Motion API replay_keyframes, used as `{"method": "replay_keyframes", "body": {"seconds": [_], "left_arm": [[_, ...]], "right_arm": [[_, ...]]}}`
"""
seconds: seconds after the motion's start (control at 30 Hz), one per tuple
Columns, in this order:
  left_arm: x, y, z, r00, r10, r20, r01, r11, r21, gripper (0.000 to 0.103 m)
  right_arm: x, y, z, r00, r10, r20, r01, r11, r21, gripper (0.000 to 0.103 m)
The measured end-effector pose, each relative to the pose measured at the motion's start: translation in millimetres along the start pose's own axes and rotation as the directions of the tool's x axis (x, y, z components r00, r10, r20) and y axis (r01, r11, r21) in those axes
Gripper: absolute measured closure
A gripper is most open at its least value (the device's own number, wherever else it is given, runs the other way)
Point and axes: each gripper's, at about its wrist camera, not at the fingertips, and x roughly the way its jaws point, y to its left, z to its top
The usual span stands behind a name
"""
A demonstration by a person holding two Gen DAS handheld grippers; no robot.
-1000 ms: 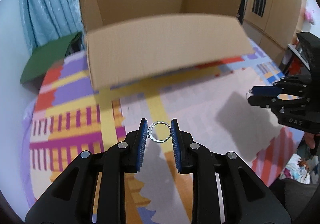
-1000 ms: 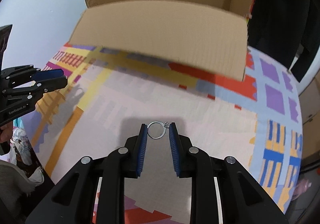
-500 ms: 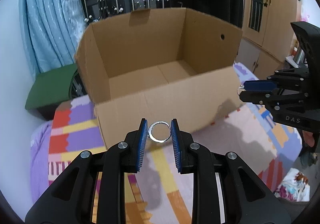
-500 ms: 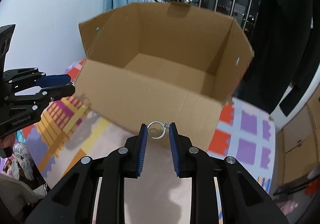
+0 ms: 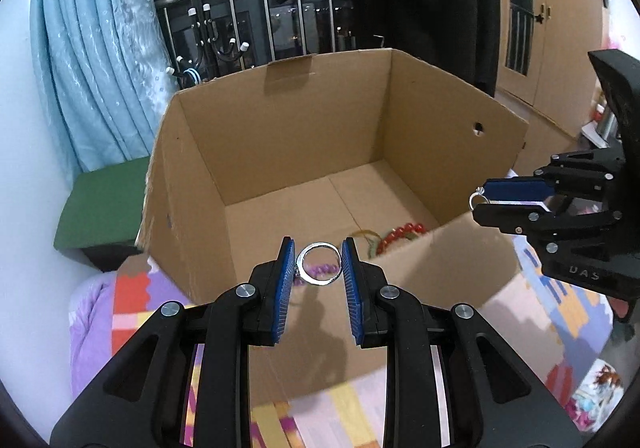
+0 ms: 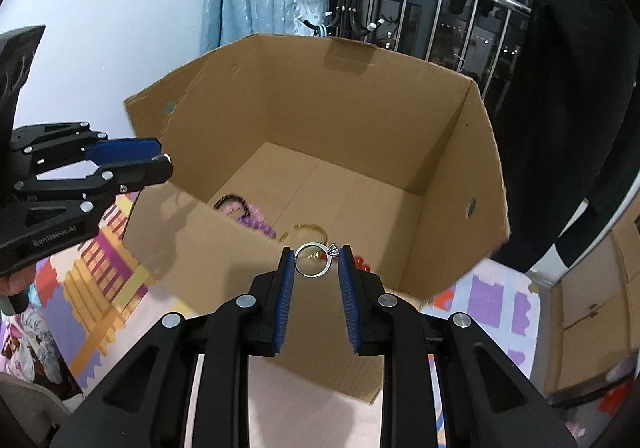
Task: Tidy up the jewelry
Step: 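Carry both held rings up and into the box, then open both grippers to drop the rings into the box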
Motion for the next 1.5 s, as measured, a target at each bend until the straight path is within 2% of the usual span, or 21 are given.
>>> {"method": "replay_keyframes", "body": {"seconds": [0.17,0.47,1.13,1.17,1.2,1.3,1.37,1.5], "left_arm": [[29,11,12,0.999,0.026,-0.019,-0.026,1.000,-0.007,0.080],[64,23,20,0.998,0.020,-0.062,-0.022,0.999,-0.029,0.080],[72,27,22,0.996,0.032,-0.083,-0.037,0.998,-0.056,0.079],[73,29,23,0.995,0.023,-0.093,-0.029,0.997,-0.073,0.076],[75,30,23,0.994,0.011,-0.108,-0.021,0.996,-0.092,0.061],[76,24,24,0.993,-0.025,-0.115,0.016,0.997,-0.081,0.037],[76,18,24,0.992,-0.026,-0.121,0.018,0.998,-0.067,0.029],[76,17,25,0.993,-0.019,-0.118,0.010,0.998,-0.069,0.027]], "right_arm": [[20,-9,19,1.000,0.002,-0.015,-0.001,1.000,0.002,0.081],[49,-17,31,0.999,0.016,-0.044,-0.016,1.000,0.008,0.081],[60,-19,33,0.998,0.015,-0.064,-0.015,1.000,0.010,0.079],[62,-19,33,0.997,0.027,-0.077,-0.026,1.000,0.012,0.073],[63,-18,33,0.996,0.022,-0.084,-0.021,1.000,0.014,0.063],[61,-17,33,0.997,0.019,-0.072,-0.017,1.000,0.018,0.059],[60,-17,33,0.997,0.024,-0.069,-0.022,0.999,0.023,0.058],[59,-18,33,0.997,0.020,-0.072,-0.019,1.000,0.020,0.059]]}}
